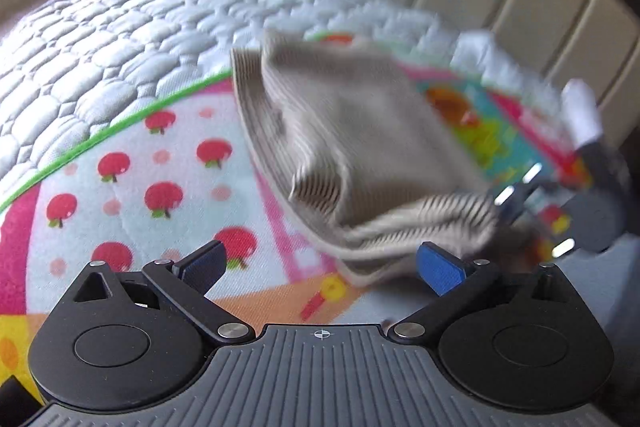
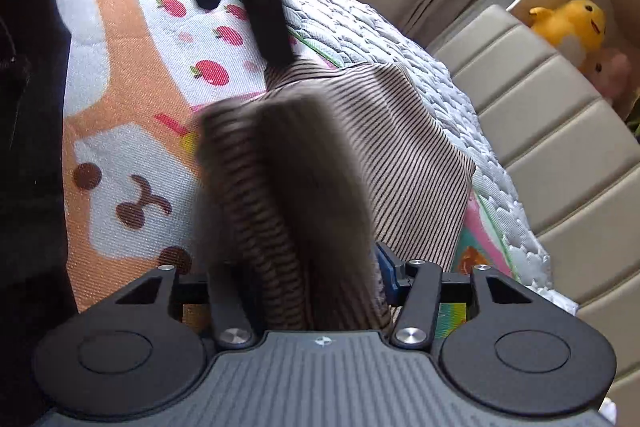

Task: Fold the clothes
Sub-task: 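Fold the lifted end over the shirt with the right gripper and release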

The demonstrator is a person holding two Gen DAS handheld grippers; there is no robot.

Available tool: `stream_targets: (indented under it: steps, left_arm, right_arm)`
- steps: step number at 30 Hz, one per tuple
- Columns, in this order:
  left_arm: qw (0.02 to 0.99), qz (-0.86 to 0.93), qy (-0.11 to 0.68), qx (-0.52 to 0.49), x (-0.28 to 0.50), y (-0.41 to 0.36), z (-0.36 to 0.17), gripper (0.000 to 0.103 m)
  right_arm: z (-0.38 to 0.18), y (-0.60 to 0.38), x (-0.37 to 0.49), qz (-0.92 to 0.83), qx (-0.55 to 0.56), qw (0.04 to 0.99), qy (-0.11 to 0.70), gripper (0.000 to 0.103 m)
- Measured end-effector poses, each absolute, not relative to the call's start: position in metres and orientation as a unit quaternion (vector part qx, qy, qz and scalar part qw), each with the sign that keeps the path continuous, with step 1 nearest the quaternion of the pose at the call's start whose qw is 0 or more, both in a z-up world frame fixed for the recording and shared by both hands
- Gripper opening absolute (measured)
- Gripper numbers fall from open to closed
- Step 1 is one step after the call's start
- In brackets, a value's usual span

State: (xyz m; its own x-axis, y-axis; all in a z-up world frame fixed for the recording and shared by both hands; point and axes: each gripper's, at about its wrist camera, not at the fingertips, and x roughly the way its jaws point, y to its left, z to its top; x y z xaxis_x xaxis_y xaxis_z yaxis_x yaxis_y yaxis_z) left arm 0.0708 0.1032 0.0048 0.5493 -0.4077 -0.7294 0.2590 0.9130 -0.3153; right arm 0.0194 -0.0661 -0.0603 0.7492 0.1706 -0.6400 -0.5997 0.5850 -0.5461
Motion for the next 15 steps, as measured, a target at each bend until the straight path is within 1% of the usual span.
stream_targets:
  steps: [3, 4, 6, 8, 11, 15]
  left_arm:
    - [0.879, -0.209, 0.405, -0.142, 0.081, 0.122, 0.025, 0.103]
    - [0.885, -0.199, 0.402, -0.126, 0.089, 0.119, 0.027, 0.103]
    - [0.892, -0.175, 0.411, -0.066, 0.112, 0.103, 0.021, 0.103]
    - [0.891, -0.161, 0.426, -0.009, 0.136, 0.087, 0.007, 0.103]
    - [0.887, -0.135, 0.439, 0.055, 0.163, 0.072, -0.016, 0.103]
    - [0.88, -0.149, 0.444, 0.071, 0.168, 0.081, -0.033, 0.103]
  right_arm:
    - [-0.061, -0.067, 0.019, 0.234, -0.397, 0.845, 0.271, 0.048]
    - [-0.06, -0.067, 0.019, 0.236, -0.396, 0.844, 0.274, 0.046]
    - [-0.054, -0.068, 0.018, 0.248, -0.398, 0.836, 0.284, 0.034]
    - [-0.042, -0.07, 0.015, 0.267, -0.402, 0.824, 0.297, 0.029]
    - [-0.011, -0.079, 0.001, 0.305, -0.409, 0.797, 0.323, 0.027]
    - [0.03, -0.076, -0.013, 0.36, -0.499, 0.728, 0.302, 0.026]
